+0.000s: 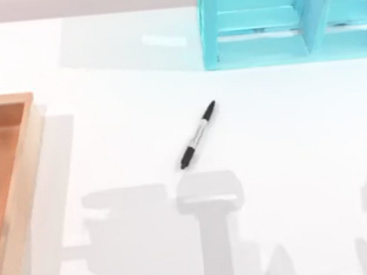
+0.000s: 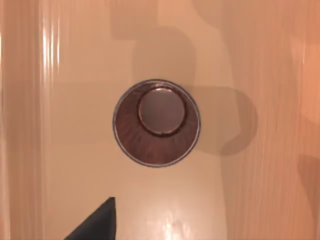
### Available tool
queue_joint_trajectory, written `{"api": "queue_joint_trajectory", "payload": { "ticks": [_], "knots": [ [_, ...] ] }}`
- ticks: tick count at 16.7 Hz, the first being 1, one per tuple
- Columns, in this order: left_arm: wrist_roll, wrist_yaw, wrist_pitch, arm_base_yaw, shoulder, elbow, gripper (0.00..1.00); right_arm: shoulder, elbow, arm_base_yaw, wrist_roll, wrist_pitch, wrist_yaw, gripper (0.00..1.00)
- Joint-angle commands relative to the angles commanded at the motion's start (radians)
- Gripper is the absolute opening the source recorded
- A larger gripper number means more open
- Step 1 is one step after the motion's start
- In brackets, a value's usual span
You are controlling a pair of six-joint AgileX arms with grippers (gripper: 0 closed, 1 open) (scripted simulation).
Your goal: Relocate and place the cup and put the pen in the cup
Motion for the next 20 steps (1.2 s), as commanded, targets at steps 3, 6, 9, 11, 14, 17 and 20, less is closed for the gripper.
{"api": "queue_joint_trajectory", "payload": {
  "ticks": [3,6,9,11,14,17,20],
  "knots": [
    [0.03,-0.001,-0.127,0.017,0.177,0.168,1.0,0.0,0.0,0.0,0.0,0.0,0.0,1.0],
    [0.052,0.006,-0.216,0.022,0.291,0.262,1.0,0.0,0.0,0.0,0.0,0.0,0.0,1.0],
    [0.053,0.001,-0.241,0.029,0.322,0.286,1.0,0.0,0.0,0.0,0.0,0.0,0.0,1.0],
    [0.053,0.001,-0.241,0.029,0.322,0.286,1.0,0.0,0.0,0.0,0.0,0.0,0.0,1.0],
    [0.052,0.001,-0.236,0.024,0.32,0.28,1.0,0.0,0.0,0.0,0.0,0.0,0.0,1.0],
    [0.053,0.001,-0.167,0.026,0.335,0.214,1.0,0.0,0.0,0.0,0.0,0.0,0.0,1.0],
    [0.055,0.001,-0.019,0.029,0.356,0.11,1.0,0.0,0.0,0.0,0.0,0.0,0.0,1.0]
  ]
}}
